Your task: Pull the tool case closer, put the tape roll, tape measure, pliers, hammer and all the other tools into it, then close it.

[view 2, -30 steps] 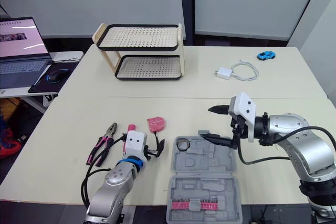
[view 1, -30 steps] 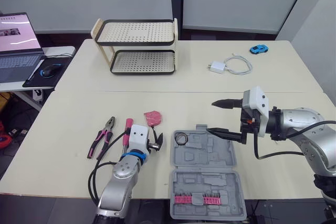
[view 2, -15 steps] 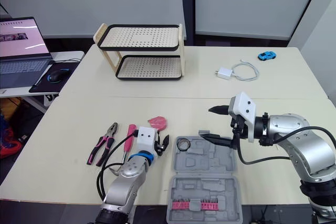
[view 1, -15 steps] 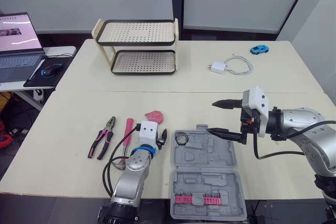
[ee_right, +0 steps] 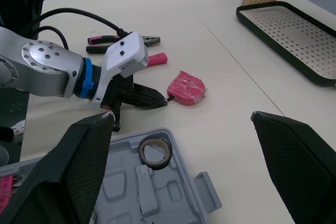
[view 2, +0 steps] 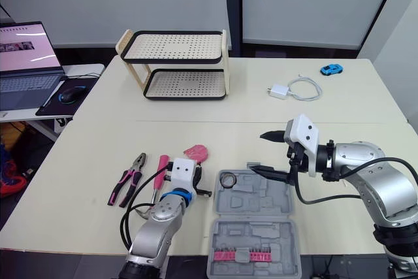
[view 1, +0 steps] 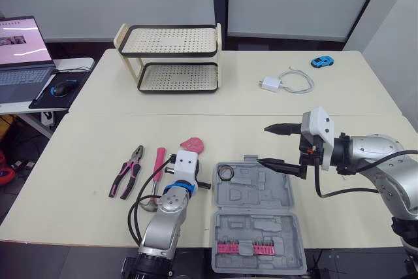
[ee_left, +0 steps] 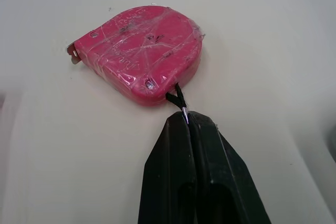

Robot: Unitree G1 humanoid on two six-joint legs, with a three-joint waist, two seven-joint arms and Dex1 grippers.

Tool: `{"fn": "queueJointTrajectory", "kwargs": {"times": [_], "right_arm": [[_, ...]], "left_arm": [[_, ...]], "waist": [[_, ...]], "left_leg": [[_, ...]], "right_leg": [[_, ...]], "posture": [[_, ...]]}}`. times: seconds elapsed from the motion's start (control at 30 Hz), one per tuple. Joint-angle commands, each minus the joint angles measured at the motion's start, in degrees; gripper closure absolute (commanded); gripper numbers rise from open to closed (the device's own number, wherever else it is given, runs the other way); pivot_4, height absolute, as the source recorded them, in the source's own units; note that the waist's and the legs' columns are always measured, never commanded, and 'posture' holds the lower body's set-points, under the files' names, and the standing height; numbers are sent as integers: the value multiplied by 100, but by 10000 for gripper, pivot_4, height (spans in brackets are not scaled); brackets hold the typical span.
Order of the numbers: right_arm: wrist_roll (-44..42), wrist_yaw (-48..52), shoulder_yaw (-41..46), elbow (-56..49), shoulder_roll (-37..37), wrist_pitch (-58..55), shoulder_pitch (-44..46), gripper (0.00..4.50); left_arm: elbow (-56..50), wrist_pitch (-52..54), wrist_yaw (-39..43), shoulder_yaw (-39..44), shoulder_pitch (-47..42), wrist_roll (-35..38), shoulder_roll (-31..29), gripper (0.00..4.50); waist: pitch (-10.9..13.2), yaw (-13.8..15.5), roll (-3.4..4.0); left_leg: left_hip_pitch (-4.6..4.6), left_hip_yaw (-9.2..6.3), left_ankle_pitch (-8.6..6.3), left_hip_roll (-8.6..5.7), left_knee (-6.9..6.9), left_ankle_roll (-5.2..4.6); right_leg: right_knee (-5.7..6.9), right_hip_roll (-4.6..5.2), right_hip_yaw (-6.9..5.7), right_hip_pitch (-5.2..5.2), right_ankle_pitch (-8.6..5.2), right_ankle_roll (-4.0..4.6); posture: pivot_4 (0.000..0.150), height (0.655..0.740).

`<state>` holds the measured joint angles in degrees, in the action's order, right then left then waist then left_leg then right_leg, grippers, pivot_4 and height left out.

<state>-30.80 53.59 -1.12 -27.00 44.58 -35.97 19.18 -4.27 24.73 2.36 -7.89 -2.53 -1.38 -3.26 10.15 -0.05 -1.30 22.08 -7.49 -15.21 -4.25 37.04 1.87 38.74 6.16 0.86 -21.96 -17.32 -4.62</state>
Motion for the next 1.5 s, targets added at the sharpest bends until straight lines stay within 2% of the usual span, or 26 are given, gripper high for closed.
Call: {"fn": "queueJointTrajectory", "kwargs": {"times": [0.03,0.27,0.67,1.03,1.5], "right_arm": [[-118,-8,139,-269,42,5,67,0],[-226,92,138,-445,96,-89,-59,0],[-353,37,61,-618,42,-149,-232,0],[-342,84,63,-613,83,-198,-240,0],[-265,103,31,-614,126,-167,-303,0]], "left_arm": [[-215,198,304,-139,179,-114,-298,44746],[-1089,702,933,-477,748,-56,-836,44746],[-2719,1404,1637,-503,2003,182,-1726,44746],[-3351,2017,2238,-262,2669,765,-2371,44746],[-3568,2642,2413,-209,2716,1202,-2771,44746]], "waist": [[0,-3,0],[-1,-5,2],[-1,-5,3],[-1,-5,3],[-1,-6,4]], "left_leg": [[0,0,0,0,0,0],[0,-1,-1,2,-2,-1],[0,-1,-2,20,-5,-4],[1,0,-3,24,-7,-5],[0,1,-3,25,-8,-5]], "right_leg": [[0,0,0,0,0,0],[-2,2,3,-1,0,0],[-6,2,2,0,-1,-1],[-11,1,1,1,-1,-1],[-13,1,1,3,-1,-1]], "posture": [[1500,7400],[1500,7400],[1500,7400],[1500,7400],[1500,7400]]}}
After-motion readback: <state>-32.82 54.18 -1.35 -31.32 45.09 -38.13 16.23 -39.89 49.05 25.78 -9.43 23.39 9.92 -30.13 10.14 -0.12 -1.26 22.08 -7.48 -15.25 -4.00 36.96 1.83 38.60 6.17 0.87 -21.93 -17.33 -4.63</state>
